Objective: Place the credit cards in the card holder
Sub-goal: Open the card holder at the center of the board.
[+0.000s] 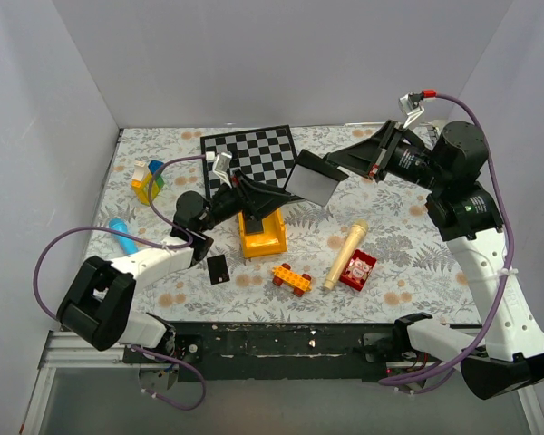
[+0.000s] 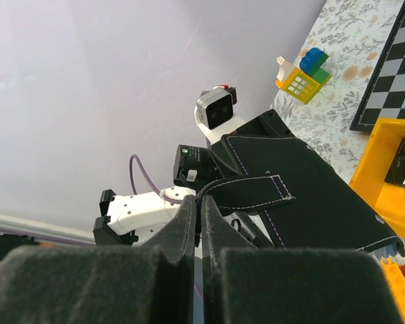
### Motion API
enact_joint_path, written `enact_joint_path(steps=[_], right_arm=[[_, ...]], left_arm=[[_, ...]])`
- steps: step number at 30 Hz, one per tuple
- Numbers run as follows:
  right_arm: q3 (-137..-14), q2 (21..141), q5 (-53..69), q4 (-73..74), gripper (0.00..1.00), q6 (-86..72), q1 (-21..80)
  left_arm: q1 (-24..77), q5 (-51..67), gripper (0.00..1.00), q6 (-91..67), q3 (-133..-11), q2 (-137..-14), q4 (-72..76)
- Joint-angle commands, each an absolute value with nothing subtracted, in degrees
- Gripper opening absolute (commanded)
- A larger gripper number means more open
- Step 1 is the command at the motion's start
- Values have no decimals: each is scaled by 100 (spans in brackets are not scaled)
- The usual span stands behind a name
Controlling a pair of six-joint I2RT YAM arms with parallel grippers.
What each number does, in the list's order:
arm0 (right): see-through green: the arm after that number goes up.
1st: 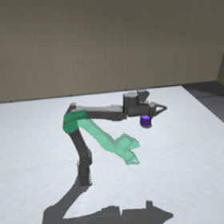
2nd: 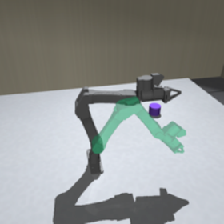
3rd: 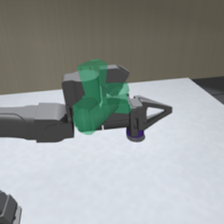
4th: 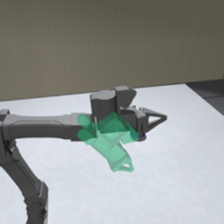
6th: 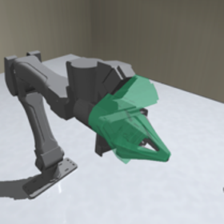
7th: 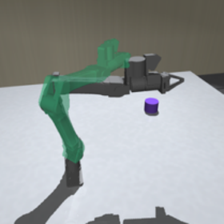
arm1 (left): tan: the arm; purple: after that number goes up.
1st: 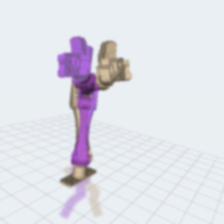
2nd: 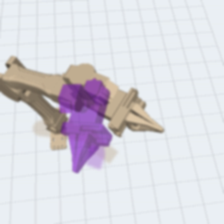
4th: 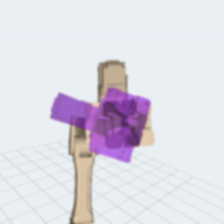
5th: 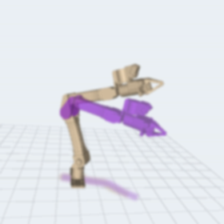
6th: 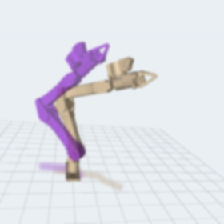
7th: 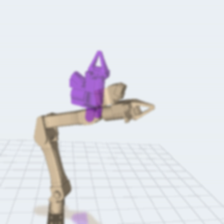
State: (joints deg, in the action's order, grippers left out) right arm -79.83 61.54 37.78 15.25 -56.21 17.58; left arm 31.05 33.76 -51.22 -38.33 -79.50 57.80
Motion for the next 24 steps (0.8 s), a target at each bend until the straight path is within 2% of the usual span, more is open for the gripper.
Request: enact_joint_path(steps=[1, 11, 24], right_arm=[[-8253, 5950, 3999, 1037, 1, -5836, 1696], [-8244, 6020, 4245, 563, 1, -6363, 1696], [-8086, 5985, 4403, 176, 1, -6697, 1679]], left_arm=[[3050, 3559, 56, -5133, -3990, -8006, 6143], [3050, 3788, 54, -5581, -3964, -8419, 7127], [3050, 3902, 52, -5686, -4438, -8701, 7259]])
